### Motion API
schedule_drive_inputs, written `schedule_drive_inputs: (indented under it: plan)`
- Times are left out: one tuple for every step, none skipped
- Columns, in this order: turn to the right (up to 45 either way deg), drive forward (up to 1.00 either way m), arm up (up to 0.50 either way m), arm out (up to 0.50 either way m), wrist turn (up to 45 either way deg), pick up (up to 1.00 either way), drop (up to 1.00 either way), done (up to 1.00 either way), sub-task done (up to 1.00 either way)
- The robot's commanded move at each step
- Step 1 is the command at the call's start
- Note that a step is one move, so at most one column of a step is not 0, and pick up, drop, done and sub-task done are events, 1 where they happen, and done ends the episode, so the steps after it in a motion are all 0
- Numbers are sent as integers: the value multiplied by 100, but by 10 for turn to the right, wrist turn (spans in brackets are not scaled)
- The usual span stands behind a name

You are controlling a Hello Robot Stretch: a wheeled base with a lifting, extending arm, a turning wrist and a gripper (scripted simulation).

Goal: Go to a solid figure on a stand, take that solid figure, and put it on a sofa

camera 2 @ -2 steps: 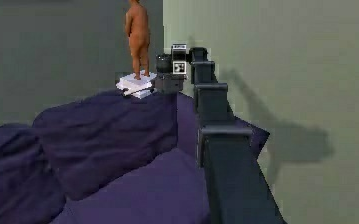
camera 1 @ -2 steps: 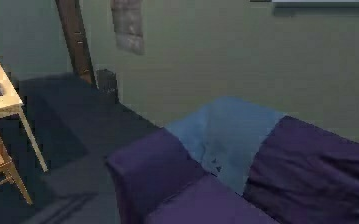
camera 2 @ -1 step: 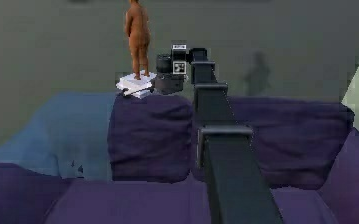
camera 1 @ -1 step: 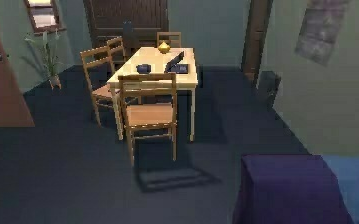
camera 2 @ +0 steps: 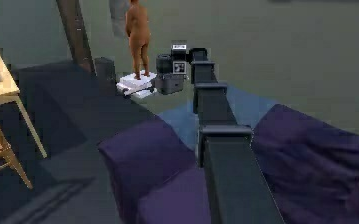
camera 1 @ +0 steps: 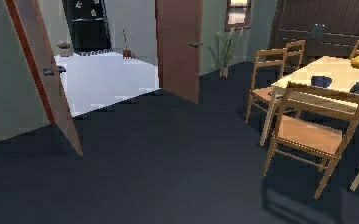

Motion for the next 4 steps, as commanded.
schedule_drive_inputs:
  plan:
    - [-150,0,0,0,0,0,0,0,0]
    - [450,0,0,0,0,0,0,0,0]
    - [450,0,0,0,0,0,0,0,0]
    - [300,0,0,0,0,0,0,0,0]
